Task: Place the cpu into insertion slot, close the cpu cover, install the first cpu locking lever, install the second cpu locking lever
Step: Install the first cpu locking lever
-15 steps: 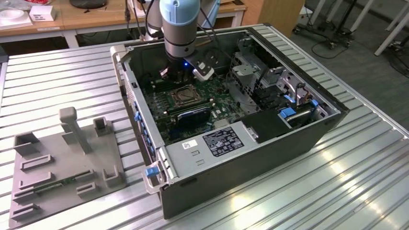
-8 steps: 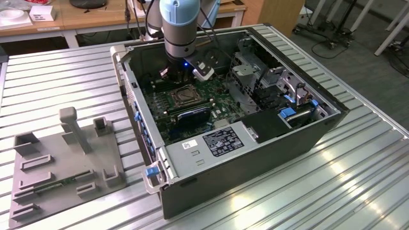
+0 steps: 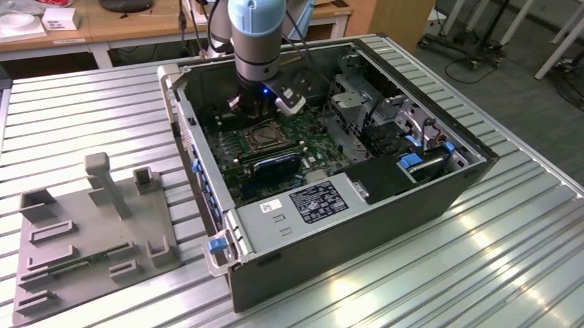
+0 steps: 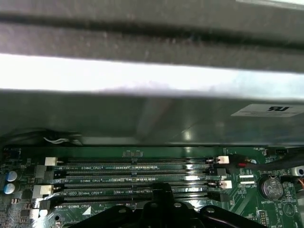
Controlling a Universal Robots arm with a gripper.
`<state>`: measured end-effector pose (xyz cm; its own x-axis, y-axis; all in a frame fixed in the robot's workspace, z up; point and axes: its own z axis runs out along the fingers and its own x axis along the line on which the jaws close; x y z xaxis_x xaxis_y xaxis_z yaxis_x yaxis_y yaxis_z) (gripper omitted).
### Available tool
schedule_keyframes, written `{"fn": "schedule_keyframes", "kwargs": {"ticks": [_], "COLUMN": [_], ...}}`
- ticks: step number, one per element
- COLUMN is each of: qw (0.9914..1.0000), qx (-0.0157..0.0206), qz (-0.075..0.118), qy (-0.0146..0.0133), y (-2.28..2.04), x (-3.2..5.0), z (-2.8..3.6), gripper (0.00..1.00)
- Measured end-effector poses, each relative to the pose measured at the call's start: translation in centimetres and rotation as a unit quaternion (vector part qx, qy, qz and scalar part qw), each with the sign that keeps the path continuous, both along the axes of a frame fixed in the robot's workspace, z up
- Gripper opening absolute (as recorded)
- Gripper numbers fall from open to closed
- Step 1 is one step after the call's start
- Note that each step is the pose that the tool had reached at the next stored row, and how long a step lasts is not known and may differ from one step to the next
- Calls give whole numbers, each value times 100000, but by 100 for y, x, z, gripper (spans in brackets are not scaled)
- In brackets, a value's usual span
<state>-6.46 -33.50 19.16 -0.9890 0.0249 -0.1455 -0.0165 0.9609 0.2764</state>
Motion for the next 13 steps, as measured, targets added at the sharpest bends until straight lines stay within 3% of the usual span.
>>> {"fn": "schedule_keyframes", "kwargs": {"ticks": [7,13], "qw": [99993,99965], "qx": [1147,2631], "qz": [1,-1], "qy": [-134,-283], "y": [1,1], "x": [0,0], "z": [40,81], "gripper": [11,11]}}
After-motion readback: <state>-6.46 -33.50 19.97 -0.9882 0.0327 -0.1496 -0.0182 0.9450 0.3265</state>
